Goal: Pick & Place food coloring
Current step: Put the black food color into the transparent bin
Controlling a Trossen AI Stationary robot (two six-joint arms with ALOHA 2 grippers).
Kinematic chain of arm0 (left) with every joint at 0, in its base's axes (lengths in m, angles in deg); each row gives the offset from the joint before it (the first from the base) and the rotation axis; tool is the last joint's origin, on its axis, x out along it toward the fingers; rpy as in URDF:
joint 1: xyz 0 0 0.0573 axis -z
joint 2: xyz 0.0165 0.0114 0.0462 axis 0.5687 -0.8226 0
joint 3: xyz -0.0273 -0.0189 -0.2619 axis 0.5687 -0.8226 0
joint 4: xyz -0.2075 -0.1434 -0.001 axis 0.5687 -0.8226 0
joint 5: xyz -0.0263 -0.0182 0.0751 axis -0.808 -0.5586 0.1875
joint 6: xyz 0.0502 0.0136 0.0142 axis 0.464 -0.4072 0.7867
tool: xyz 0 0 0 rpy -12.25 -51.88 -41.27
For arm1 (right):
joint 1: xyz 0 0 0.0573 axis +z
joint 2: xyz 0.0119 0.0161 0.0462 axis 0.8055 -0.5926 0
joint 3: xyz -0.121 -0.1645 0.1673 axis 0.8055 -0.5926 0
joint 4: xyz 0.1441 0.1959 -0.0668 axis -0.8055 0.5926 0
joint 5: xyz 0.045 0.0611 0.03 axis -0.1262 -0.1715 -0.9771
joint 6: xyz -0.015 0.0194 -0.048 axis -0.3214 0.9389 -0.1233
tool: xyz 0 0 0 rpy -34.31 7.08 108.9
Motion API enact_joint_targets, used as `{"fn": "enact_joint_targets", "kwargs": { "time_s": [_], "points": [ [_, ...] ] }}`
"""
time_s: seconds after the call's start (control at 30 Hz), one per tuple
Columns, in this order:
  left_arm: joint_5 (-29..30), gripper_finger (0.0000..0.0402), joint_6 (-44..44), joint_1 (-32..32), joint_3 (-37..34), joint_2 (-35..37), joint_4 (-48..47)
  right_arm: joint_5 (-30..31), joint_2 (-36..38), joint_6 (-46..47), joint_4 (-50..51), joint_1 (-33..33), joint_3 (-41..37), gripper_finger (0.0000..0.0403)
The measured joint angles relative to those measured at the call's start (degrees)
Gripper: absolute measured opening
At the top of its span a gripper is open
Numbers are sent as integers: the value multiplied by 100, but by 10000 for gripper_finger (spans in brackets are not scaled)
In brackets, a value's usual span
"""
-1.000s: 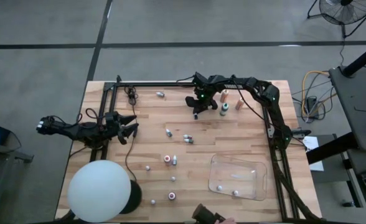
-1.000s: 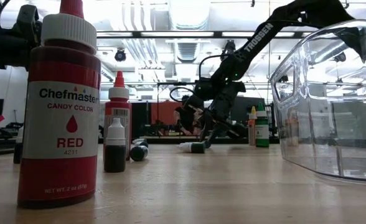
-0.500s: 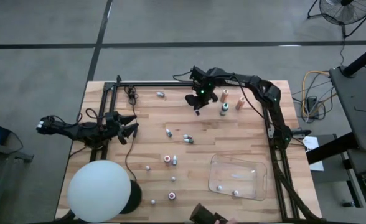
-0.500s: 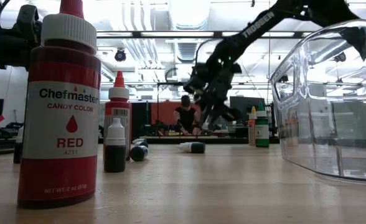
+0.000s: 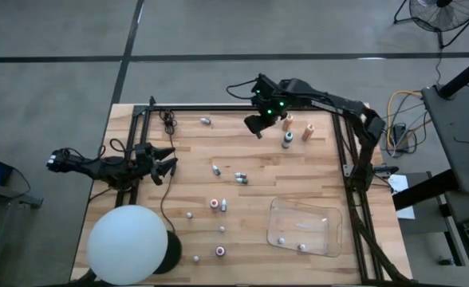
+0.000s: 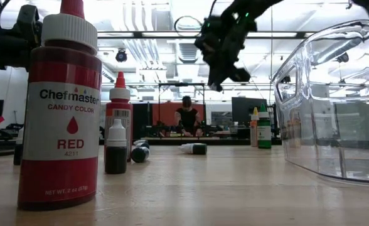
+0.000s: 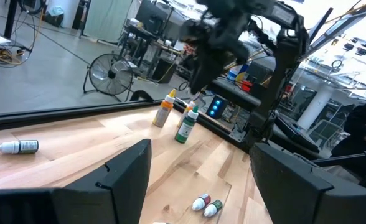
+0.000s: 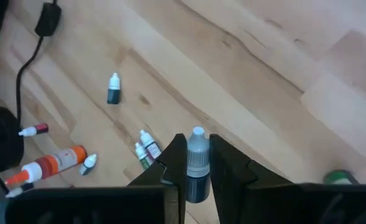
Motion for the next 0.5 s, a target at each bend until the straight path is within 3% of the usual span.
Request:
{"fn": "enact_joint_targets", "kwargs": {
  "time_s": [0.5],
  "points": [
    [0, 245, 0, 0, -1, 1, 0, 1419, 1505, 602, 96, 1345, -802, 36]
  ]
}}
